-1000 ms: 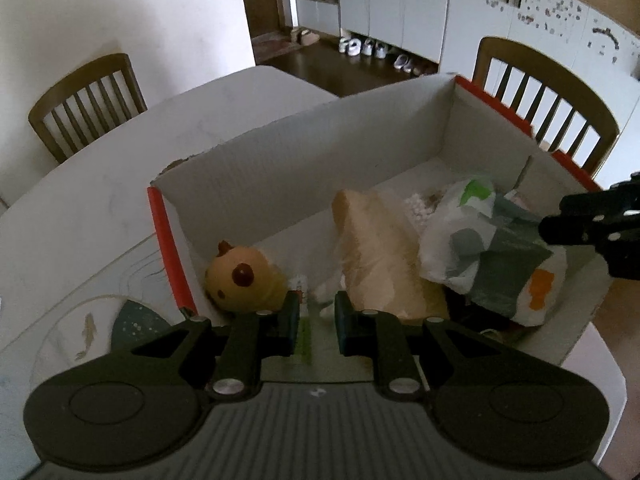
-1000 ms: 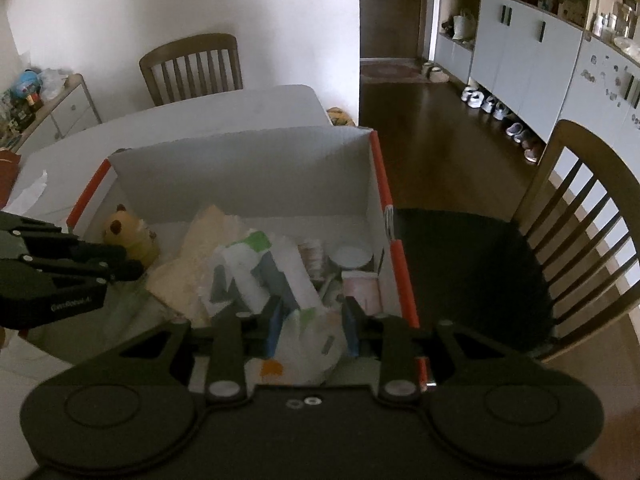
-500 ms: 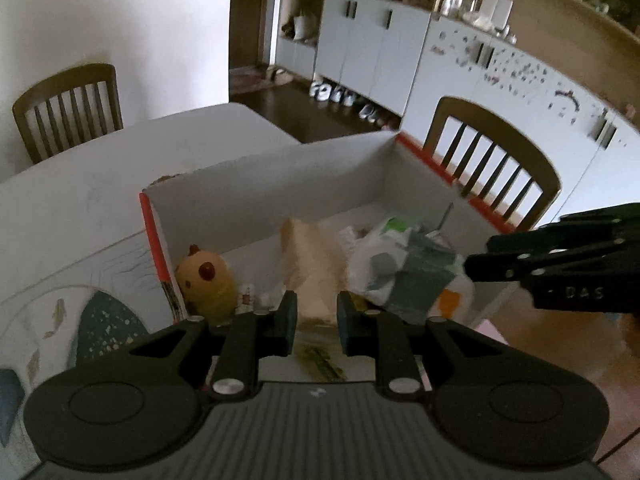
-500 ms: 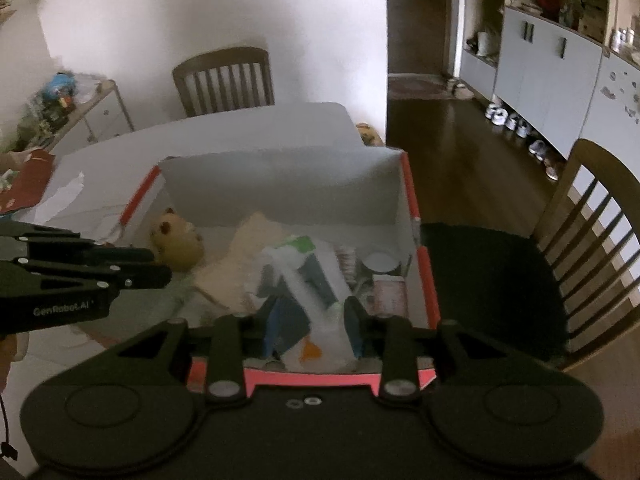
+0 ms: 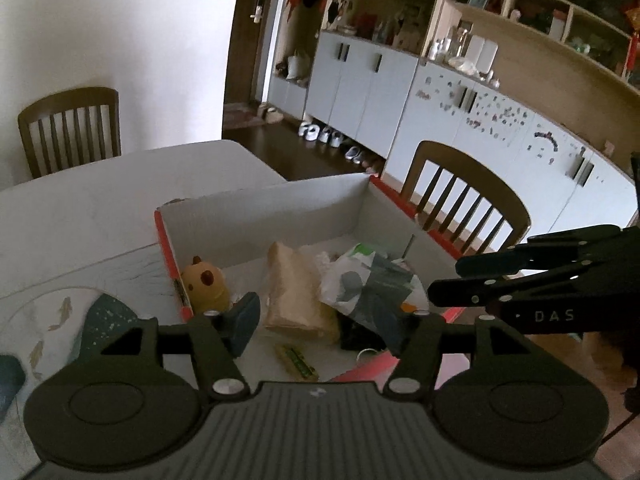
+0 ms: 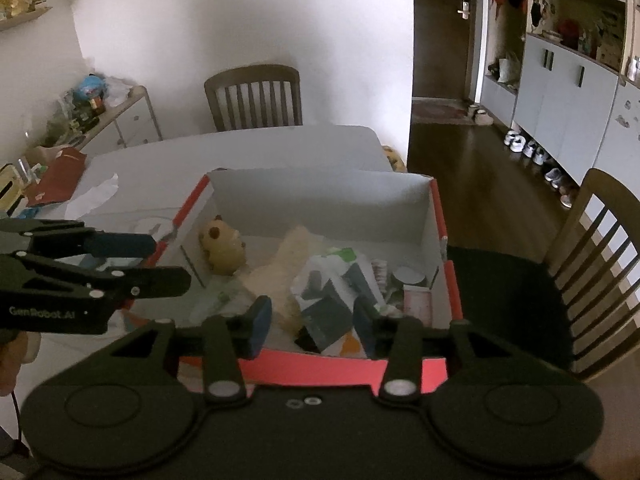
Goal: Organize objects
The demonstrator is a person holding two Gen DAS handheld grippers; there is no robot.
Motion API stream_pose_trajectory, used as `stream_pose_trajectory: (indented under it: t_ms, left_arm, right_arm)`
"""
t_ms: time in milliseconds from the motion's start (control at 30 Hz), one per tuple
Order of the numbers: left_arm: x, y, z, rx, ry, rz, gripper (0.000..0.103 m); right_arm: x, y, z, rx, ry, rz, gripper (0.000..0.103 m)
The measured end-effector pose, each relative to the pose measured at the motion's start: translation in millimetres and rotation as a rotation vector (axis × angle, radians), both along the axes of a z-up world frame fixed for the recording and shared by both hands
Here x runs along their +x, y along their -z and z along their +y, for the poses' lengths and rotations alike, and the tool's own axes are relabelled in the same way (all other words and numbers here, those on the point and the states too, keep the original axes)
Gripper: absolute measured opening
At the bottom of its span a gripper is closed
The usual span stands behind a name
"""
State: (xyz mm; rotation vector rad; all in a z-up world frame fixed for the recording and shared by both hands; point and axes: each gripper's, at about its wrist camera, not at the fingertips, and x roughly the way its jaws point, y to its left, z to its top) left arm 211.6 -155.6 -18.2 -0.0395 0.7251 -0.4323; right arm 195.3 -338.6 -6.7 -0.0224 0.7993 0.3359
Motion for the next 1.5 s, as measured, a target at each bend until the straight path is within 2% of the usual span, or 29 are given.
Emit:
stream_pose_trajectory:
  t_ms: [33, 133, 200, 333, 533, 600, 667, 967, 1233, 1500]
  left_arm:
    - [-1.8, -0.7, 1.2, -0.005, -0.003, -0.001, 0.061]
    - [-7.0, -2.6, 4.7, -0.009, -0.011, -0.008, 0.063]
    - [-11.1, -2.9, 7.5, -0.011, -0.016, -0.015, 0.069]
    - [-18.1, -5.1, 13.1, -0.027, -0.033, -0.031, 0.072]
    - [-24.5, -7.0, 19.3, -0.016, -0.063, -0.048, 0.084]
    - [-26.3, -6.2, 23.0, -0.014, -0.071, -0.044, 0.086]
    - [-27.6, -5.7, 25.0, -0.011, -0.079, -0.045, 0.103]
    - [-33.8, -3.7, 28.5, -0.023, -0.111, -0.036, 0.103]
    - [-38.1, -6.6, 17.9, 0.062, -0.139, -0.071, 0.103]
    - [-38.2, -9.2, 17.7, 0.042, -0.137, -0.082, 0.103]
  right_arm:
    - [-1.8, -0.7, 0.9, 0.002, -0.004, -0.005, 0.055]
    - [-8.4, -5.6, 3.5, 0.007, -0.016, -0.029, 0.062]
    - [-12.3, -8.2, 5.0, 0.011, -0.019, -0.041, 0.066]
    - [-19.3, -13.0, 6.1, 0.044, -0.03, -0.064, 0.087]
    - [-29.2, -19.4, 7.4, 0.069, -0.044, -0.113, 0.1]
    - [-31.6, -20.3, 6.2, 0.077, -0.032, -0.13, 0.102]
    - [-32.5, -20.6, 4.7, 0.088, -0.019, -0.137, 0.103]
    - [-37.3, -16.7, 0.7, 0.091, 0.02, -0.139, 0.103]
    - [-39.1, -11.9, -2.7, 0.09, 0.026, -0.123, 0.103]
    - [-39.3, -8.4, -4.0, 0.091, 0.023, -0.115, 0.103]
